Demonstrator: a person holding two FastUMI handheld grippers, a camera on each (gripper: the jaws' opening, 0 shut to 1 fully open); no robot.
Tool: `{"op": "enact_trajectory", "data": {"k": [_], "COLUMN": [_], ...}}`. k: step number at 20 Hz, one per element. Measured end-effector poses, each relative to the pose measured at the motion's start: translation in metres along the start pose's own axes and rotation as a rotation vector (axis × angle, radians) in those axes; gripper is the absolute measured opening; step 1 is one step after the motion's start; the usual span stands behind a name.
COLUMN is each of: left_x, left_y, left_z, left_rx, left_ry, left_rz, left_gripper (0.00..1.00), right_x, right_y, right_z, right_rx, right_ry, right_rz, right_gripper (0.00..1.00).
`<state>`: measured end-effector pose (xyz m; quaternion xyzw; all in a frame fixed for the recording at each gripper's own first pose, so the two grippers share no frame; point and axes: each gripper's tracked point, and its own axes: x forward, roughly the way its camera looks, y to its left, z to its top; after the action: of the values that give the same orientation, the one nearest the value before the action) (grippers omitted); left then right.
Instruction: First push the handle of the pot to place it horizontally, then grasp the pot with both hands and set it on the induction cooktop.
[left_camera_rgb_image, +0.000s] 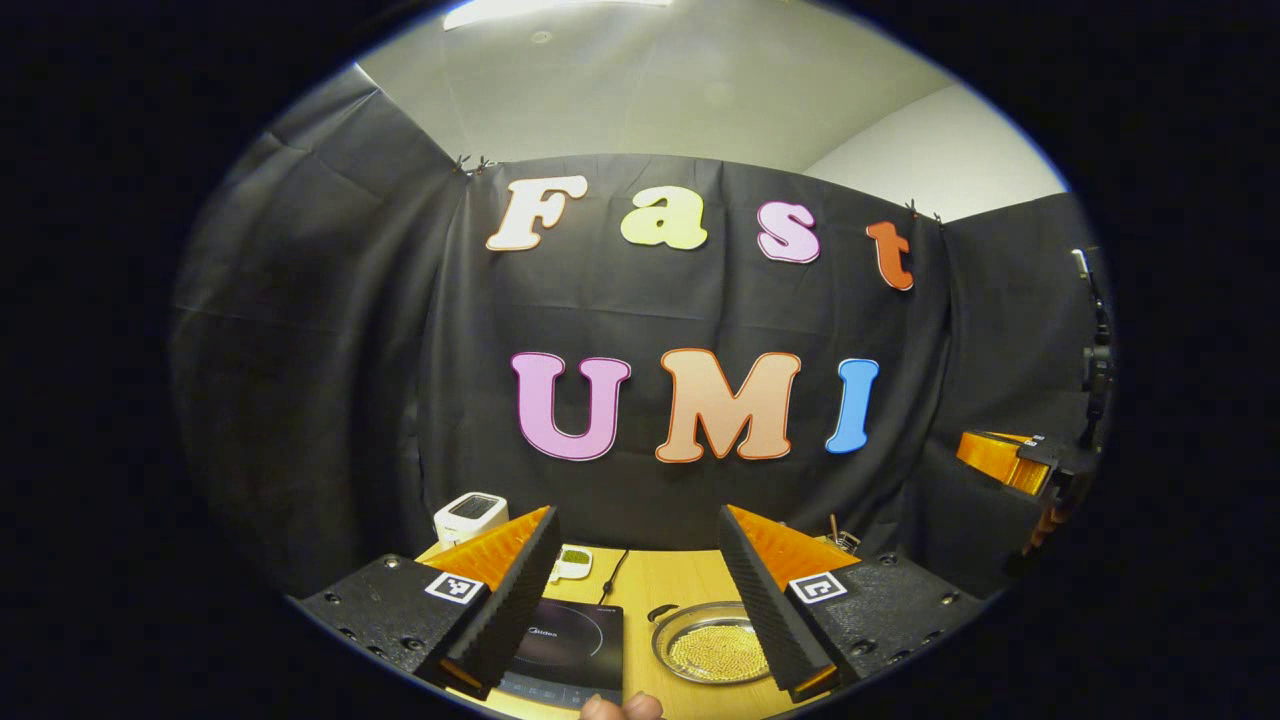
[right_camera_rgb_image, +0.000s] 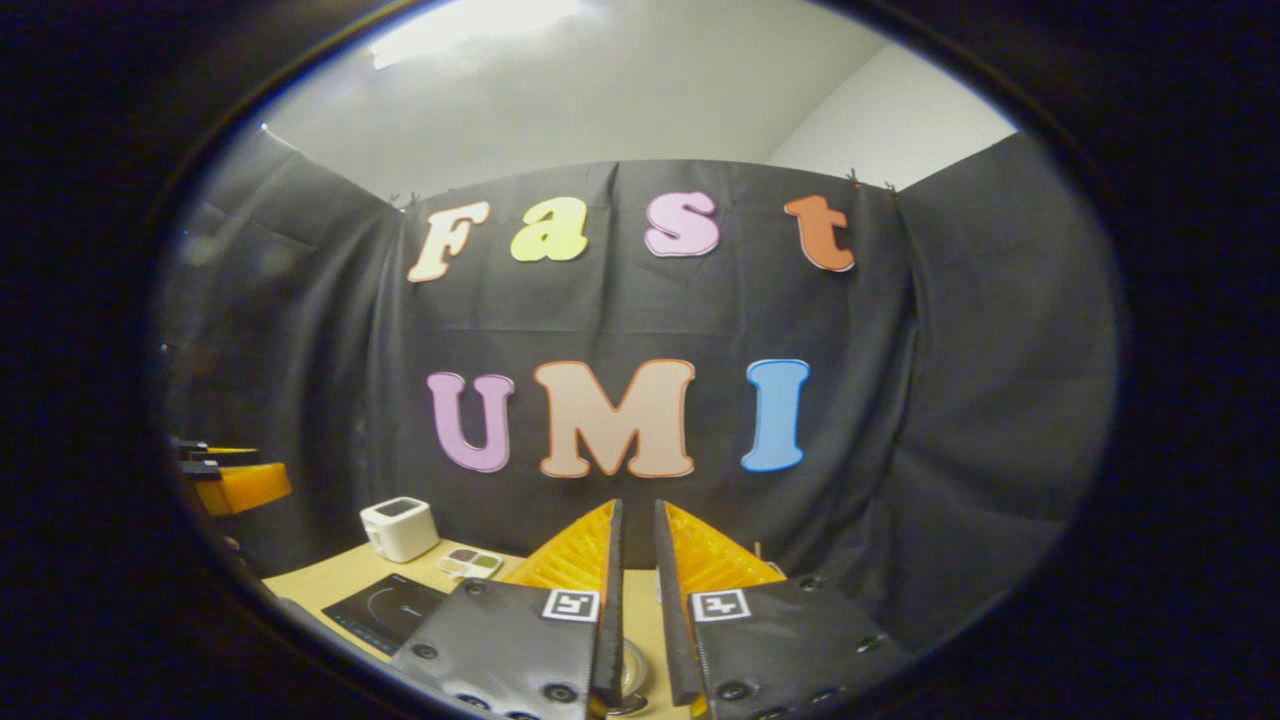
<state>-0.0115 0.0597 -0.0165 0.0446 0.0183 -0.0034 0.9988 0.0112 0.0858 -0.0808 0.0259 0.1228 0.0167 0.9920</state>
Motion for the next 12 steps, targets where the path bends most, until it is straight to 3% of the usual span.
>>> {"op": "enact_trajectory", "data": {"k": [1, 2, 4, 6, 8, 11, 12], "left_x": [-0.001, -0.001, 0.002, 0.008, 0.017, 0.038, 0.045], "left_y": [0.0, 0.0, 0.004, 0.007, 0.006, 0.004, 0.002], "left_z": [-0.003, -0.005, -0.01, -0.015, -0.023, -0.036, -0.037], "left_rx": [-0.007, -0.011, -0.008, -0.007, -0.002, -0.002, -0.007], "left_ry": [0.003, 0.006, 0.018, 0.027, 0.047, 0.077, 0.084], "left_rz": [-0.011, -0.023, -0.03, -0.028, -0.025, -0.01, -0.006], "left_gripper": [0.92, 0.92, 0.92, 0.92, 0.92, 0.95, 0.92], "right_x": [0.001, 0.0, -0.003, 0.002, 0.011, 0.024, 0.031], "right_y": [0.009, 0.016, 0.023, 0.032, 0.028, 0.031, 0.03], "right_z": [-0.01, -0.018, -0.039, -0.055, -0.074, -0.098, -0.105], "right_rx": [-0.007, 0.0, 0.027, 0.084, 0.074, 0.069, 0.082], "right_ry": [0.026, 0.051, 0.144, 0.179, 0.218, 0.275, 0.291], "right_rz": [0.015, 0.036, 0.061, 0.097, 0.11, 0.166, 0.182], "right_gripper": [0.12, 0.0, 0.04, 0.0, 0.06, 0.02, 0.0]}}
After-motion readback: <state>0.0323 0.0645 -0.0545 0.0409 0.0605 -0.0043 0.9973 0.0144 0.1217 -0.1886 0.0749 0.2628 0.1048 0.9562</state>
